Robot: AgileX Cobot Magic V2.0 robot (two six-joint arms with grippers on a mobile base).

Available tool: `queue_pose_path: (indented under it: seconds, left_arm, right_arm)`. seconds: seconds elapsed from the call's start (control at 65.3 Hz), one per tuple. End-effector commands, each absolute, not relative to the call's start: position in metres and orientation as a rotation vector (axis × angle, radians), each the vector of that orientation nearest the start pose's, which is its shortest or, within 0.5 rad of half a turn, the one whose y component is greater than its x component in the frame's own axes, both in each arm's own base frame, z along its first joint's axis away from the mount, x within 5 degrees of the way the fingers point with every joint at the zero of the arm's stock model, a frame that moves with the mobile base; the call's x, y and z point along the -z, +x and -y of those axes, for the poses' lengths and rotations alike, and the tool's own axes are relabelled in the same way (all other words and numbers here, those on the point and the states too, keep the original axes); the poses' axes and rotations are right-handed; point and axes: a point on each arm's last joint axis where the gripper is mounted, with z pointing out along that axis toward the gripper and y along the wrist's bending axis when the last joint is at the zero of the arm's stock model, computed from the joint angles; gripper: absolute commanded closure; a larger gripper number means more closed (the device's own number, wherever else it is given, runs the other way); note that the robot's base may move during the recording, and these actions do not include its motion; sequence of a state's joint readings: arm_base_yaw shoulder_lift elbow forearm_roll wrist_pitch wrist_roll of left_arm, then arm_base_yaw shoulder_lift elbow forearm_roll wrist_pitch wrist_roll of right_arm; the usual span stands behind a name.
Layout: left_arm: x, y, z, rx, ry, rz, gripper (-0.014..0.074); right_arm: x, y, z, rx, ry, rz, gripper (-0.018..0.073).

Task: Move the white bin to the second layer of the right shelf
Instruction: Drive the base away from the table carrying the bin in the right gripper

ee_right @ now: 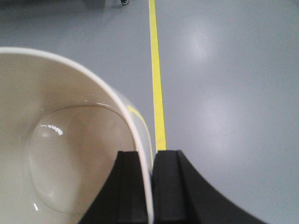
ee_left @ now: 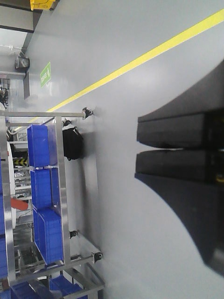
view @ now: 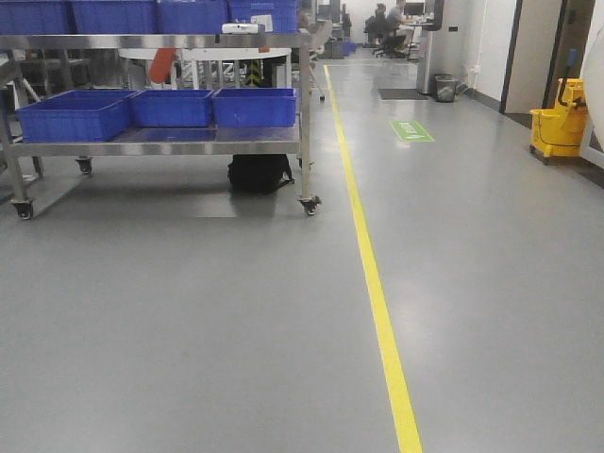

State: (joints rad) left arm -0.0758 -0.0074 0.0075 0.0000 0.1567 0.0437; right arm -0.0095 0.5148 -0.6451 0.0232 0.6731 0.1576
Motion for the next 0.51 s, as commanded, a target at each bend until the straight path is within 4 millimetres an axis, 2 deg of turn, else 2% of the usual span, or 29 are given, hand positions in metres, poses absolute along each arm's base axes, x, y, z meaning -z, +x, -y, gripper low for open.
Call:
queue_pose_path:
  seconds: [0.0, 0.49]
  left_arm:
    - [-0.1928, 0.0563, 0.0045, 0.032, 0.093, -1.575, 0.0512]
    - [-0.1928, 0.0563, 0.0045, 0.032, 0.093, -1.575, 0.0512]
  right_arm:
    - [-0.3478, 0.097, 0.0004, -0.118, 0.171, -1.901, 0.0511]
    - [-0.3478, 0.097, 0.0004, -0.118, 0.171, -1.901, 0.0511]
